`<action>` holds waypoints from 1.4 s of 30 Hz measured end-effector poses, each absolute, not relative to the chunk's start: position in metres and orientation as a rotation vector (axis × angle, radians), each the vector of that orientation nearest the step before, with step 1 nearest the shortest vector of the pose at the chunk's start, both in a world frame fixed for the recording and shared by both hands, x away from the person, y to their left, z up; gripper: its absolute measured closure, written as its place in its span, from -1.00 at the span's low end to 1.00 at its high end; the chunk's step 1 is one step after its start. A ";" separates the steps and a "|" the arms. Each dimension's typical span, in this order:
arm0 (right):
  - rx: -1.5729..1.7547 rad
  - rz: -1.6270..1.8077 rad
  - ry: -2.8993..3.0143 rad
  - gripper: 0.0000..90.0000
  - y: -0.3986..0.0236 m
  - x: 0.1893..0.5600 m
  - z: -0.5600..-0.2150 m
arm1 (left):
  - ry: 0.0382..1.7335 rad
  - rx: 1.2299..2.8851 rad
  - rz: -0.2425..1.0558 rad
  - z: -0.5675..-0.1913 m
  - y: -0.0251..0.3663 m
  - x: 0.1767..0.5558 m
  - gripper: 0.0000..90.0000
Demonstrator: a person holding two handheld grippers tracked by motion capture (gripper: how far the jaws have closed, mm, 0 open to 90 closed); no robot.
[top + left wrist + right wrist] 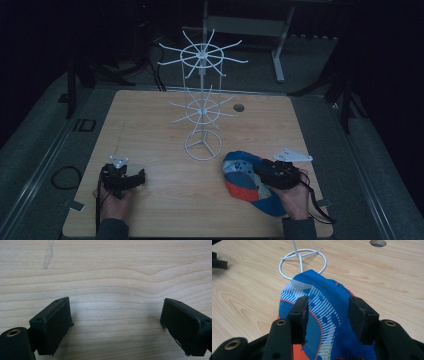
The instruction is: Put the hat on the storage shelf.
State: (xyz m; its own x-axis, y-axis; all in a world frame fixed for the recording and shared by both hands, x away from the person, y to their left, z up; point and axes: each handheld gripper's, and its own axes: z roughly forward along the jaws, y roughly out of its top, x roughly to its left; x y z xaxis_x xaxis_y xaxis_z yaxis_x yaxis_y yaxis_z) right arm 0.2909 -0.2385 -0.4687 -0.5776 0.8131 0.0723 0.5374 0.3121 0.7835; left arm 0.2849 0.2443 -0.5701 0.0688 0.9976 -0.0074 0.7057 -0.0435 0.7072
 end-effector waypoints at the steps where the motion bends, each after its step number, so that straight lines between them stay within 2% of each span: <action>1: 1.208 1.138 2.245 0.17 -0.239 0.291 -0.468 | 1.683 1.805 0.691 -0.570 0.244 0.285 -0.71; 4: 1.186 1.140 2.241 0.23 -0.236 0.291 -0.467 | 1.666 1.816 0.686 -0.570 0.243 0.286 -0.66; 16: 1.116 1.141 2.271 0.21 -0.240 0.295 -0.447 | 1.664 1.816 0.685 -0.570 0.243 0.286 -0.66; 27: 1.028 0.971 2.451 -0.05 -0.233 0.316 -0.443 | 1.659 1.821 0.683 -0.570 0.242 0.286 -0.66; 42: 0.910 0.838 2.618 -0.19 -0.215 0.346 -0.446 | 1.649 1.823 0.681 -0.570 0.242 0.284 -0.66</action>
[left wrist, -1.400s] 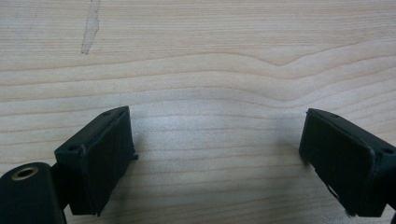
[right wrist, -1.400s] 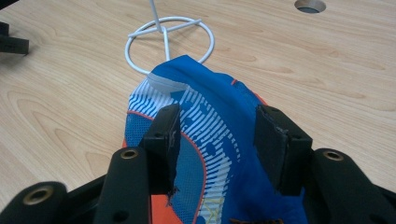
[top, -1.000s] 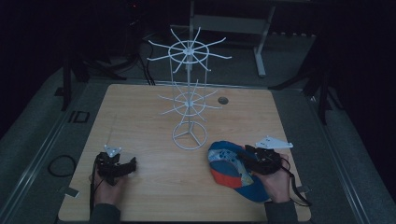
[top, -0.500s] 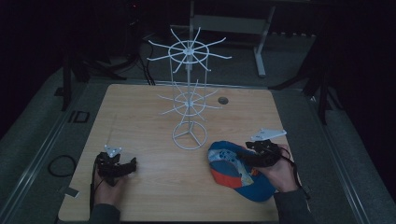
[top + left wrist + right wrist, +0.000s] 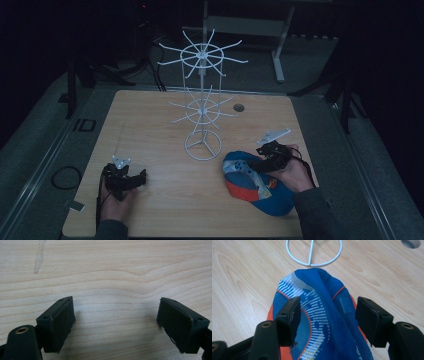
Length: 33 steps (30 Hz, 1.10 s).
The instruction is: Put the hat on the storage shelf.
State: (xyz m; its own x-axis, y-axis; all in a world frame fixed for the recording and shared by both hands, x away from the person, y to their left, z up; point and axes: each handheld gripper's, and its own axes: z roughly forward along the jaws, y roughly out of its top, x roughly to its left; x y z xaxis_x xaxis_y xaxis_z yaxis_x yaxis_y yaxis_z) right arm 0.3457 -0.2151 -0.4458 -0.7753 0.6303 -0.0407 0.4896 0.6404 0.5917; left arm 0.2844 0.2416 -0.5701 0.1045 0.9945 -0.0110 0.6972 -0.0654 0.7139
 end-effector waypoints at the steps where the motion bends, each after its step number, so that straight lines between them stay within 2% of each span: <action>1: 0.911 0.831 2.626 -0.19 -0.214 0.347 -0.447 | 1.649 1.823 0.681 -0.570 0.242 0.284 -0.66; 33: 0.772 0.504 2.899 -0.26 -0.175 0.385 -0.478 | 1.648 1.828 0.680 -0.570 0.242 0.284 -0.66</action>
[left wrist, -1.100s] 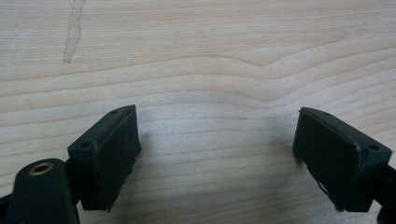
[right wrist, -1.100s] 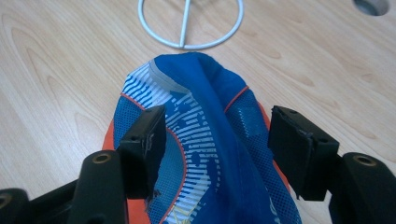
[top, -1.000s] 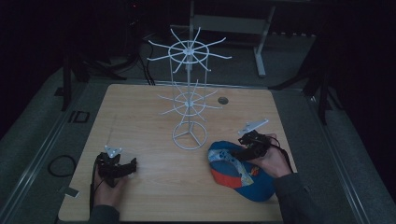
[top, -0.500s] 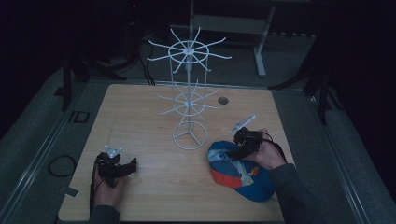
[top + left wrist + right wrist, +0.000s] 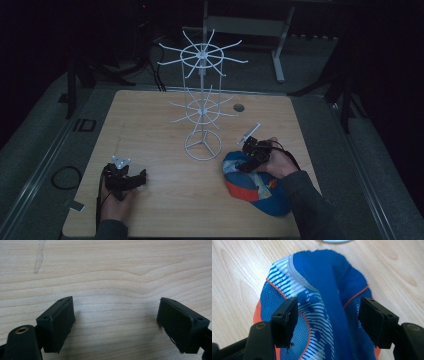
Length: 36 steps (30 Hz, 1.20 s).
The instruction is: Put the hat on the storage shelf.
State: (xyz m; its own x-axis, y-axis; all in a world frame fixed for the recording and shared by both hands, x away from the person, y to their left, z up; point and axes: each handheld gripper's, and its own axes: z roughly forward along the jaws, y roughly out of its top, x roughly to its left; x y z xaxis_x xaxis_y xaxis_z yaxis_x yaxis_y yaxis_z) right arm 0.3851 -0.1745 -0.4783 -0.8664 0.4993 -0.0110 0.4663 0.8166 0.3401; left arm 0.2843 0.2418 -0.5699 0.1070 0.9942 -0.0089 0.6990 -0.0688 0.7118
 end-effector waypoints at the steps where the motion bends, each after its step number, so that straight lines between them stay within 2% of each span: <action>1: 0.762 0.483 2.902 -0.26 -0.173 0.386 -0.480 | 1.648 1.828 0.680 -0.570 0.242 0.284 -0.66; 6: 0.741 0.410 2.935 -0.03 -0.167 0.389 -0.488 | 1.647 1.830 0.679 -0.570 0.242 0.284 -0.66; 7: 0.725 0.387 2.945 0.26 -0.166 0.390 -0.491 | 1.647 1.830 0.679 -0.570 0.242 0.284 -0.66; 9: 0.714 0.374 2.957 0.67 -0.165 0.390 -0.492 | 1.646 1.830 0.678 -0.570 0.242 0.284 -0.66; 11: 0.699 0.400 2.940 0.94 -0.166 0.389 -0.490 | 1.645 1.831 0.678 -0.570 0.242 0.284 -0.66; 36: 0.684 0.836 2.707 0.98 -0.207 0.363 -0.413 | 1.639 1.831 0.677 -0.570 0.241 0.284 -0.67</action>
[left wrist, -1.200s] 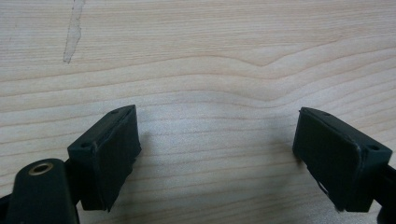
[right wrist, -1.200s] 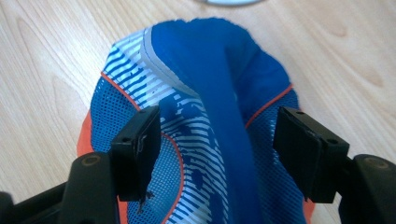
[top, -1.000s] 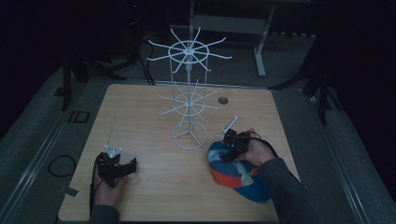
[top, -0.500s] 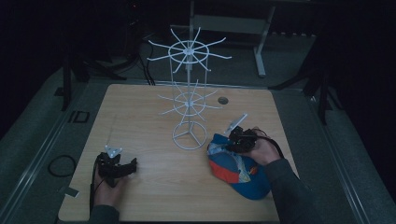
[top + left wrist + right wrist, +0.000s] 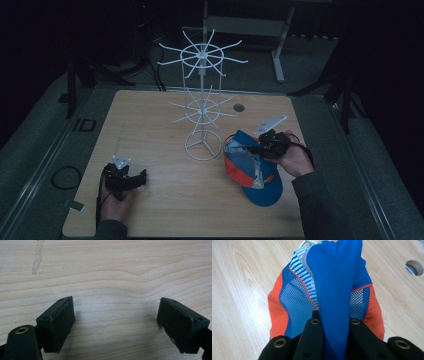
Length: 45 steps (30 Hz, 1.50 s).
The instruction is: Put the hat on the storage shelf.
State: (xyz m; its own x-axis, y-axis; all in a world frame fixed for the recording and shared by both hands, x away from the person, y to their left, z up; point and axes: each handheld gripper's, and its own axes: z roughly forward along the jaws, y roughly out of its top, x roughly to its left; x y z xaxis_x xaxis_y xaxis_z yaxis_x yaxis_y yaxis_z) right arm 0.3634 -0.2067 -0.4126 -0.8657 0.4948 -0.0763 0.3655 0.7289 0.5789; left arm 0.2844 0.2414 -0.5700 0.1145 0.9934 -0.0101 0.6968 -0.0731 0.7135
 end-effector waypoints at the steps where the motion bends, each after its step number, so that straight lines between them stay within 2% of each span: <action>1: 0.683 0.847 2.699 0.98 -0.208 0.363 -0.411 | 1.639 1.831 0.677 -0.570 0.241 0.284 -0.67; 27: 0.725 1.037 2.522 0.98 -0.237 0.358 -0.361 | 1.640 1.833 0.674 -0.570 0.241 0.284 -0.67; 45: 0.698 1.076 2.464 0.98 -0.240 0.357 -0.331 | 1.640 1.833 0.674 -0.570 0.241 0.284 -0.67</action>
